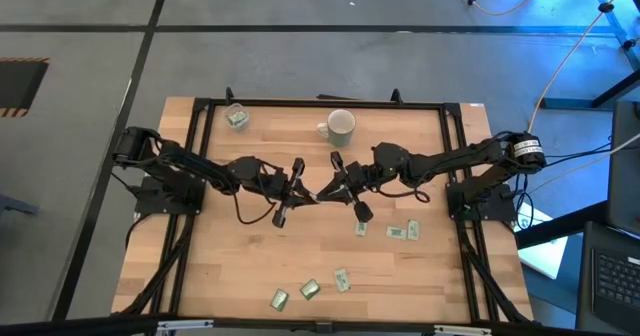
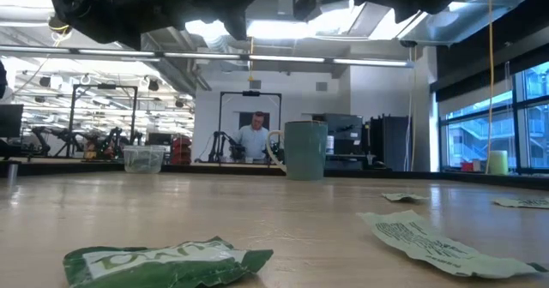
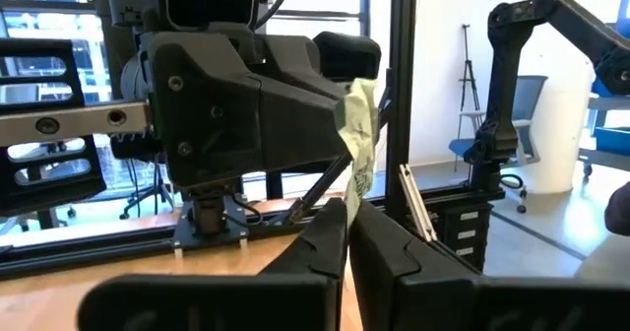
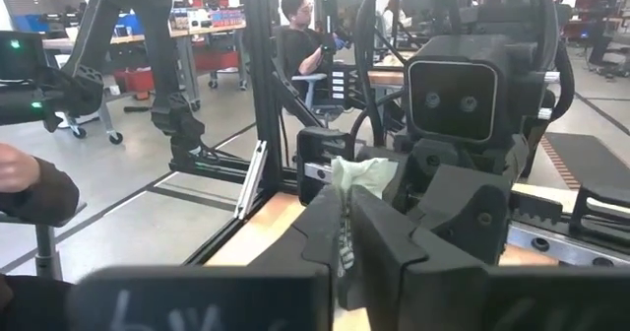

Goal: Pick and place Stevia / Truvia into bins
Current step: Put the stevia packet into the transparent bin

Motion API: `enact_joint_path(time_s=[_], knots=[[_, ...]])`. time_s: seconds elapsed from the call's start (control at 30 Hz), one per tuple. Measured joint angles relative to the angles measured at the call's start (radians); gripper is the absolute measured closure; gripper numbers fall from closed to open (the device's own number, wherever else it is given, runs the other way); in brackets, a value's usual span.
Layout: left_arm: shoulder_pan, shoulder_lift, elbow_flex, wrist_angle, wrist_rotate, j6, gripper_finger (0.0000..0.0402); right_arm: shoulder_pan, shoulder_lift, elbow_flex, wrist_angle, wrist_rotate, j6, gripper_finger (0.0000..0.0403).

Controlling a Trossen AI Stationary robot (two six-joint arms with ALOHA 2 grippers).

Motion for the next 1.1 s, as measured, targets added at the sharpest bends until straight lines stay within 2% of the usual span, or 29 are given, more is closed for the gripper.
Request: enact_joint_path(time_s=[0.13, 0.3, 0.37, 0.47, 0.53, 0.63, 0.8, 0.93, 1.1], knots=[[0.001, -0.001, 0.000, -0.032, -0.011, -0.024, 0.0397, -0.006, -0.029, 0.000, -0.075, 0.000, 0.022, 0.0333], [0.025, -0.001, 0.000, -0.119, -0.018, -0.073, 0.0397, -0.035, -0.110, 0.000, -0.298, 0.022, 0.022, 0.0287], [0.042, -0.004, 0.000, -0.163, -0.043, -0.108, 0.0398, -0.042, -0.143, 0.001, -0.413, 0.079, 0.022, 0.0279], [0.074, -0.034, 0.000, -0.300, -0.142, -0.153, 0.0398, -0.041, -0.175, 0.001, -0.576, 0.221, 0.022, 0.0276], [0.100, -0.073, 0.000, -0.429, -0.237, -0.189, 0.0398, -0.040, -0.182, -0.006, -0.636, 0.308, 0.027, 0.0277], [0.149, -0.148, 0.013, -0.661, -0.382, -0.254, 0.0398, -0.033, -0.176, -0.041, -0.640, 0.371, 0.050, 0.0277], [0.232, -0.255, 0.116, -1.169, -0.618, -0.324, 0.0398, -0.032, -0.149, -0.095, -0.585, 0.374, 0.050, 0.0278], [0.302, -0.262, 0.236, -1.544, -0.830, -0.364, 0.0398, -0.033, -0.136, -0.134, -0.515, 0.375, 0.048, 0.0278], [0.432, -0.234, 0.341, -1.814, -0.968, -0.404, 0.0398, -0.032, -0.136, -0.147, -0.498, 0.375, 0.045, 0.0278]])
